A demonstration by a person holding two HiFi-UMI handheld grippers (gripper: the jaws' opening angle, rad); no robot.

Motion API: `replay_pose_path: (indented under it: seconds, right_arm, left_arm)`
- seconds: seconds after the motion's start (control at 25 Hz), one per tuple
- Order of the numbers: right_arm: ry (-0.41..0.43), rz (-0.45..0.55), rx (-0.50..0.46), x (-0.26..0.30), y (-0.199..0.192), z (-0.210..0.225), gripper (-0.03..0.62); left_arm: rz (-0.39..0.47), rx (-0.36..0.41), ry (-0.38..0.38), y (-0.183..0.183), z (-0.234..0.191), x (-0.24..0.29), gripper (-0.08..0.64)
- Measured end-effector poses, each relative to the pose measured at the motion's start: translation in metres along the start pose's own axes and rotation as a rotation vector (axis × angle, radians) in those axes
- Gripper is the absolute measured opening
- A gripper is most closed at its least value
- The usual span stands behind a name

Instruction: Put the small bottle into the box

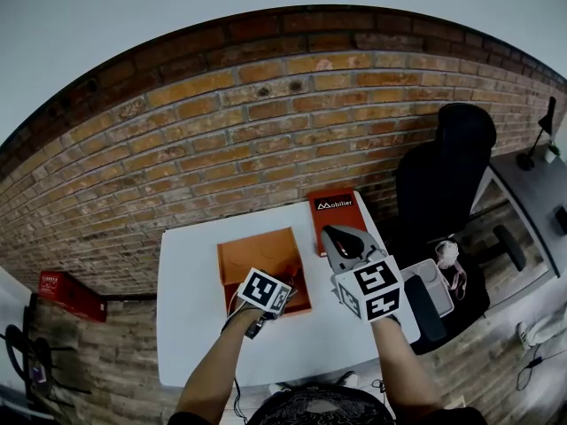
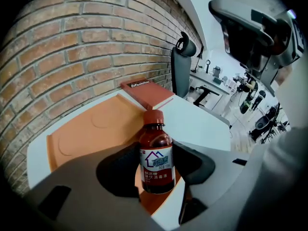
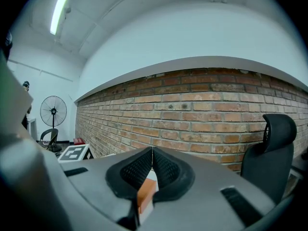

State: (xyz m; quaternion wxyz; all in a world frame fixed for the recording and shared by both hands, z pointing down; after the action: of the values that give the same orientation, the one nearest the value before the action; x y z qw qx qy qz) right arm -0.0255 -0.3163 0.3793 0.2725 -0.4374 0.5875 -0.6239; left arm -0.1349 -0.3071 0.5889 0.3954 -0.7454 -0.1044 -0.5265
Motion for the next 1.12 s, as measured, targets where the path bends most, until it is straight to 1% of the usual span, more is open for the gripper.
replay_pose_path:
  seconds: [0.24, 0.6, 0.84, 1.12]
  right_arm:
    - [0.001, -0.012, -0.003, -0.001, -0.005, -0.001, 0.021]
    - [-0.016, -0.031, -0.003, -0.007, -0.013, 0.008, 0.021]
    - [-0.027, -0.035, -0.006, -0.009, -0.015, 0.013, 0.021]
    - [-0.041, -0.048, -0.002, -0.014, -0.02, 0.02, 0.021]
  left_arm:
    - [-0.103, -0.009, -0.025, -0.012, -0.003, 0.025, 0.232]
    - [-0.184, -0.066, -0.082, -0.019, 0.004, 0.05, 0.232]
    - [-0.248, -0.094, -0.065, -0.025, 0.0, 0.061, 0.232]
    - [-0.284, -0.106, -0.073, -0.031, 0.002, 0.071, 0.232]
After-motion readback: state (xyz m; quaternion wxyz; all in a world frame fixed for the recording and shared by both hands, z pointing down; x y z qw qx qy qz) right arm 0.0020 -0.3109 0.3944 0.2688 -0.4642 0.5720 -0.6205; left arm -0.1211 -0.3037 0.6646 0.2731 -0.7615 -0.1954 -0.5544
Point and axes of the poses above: the fingertips, and each gripper's own axes: x forward along the fingers, z to its right, y out of its top, the point moved 2 cm from there along -x, backward along the fingers, and after that the axes turned 4 degrees about -z, right-handed, at the moved point
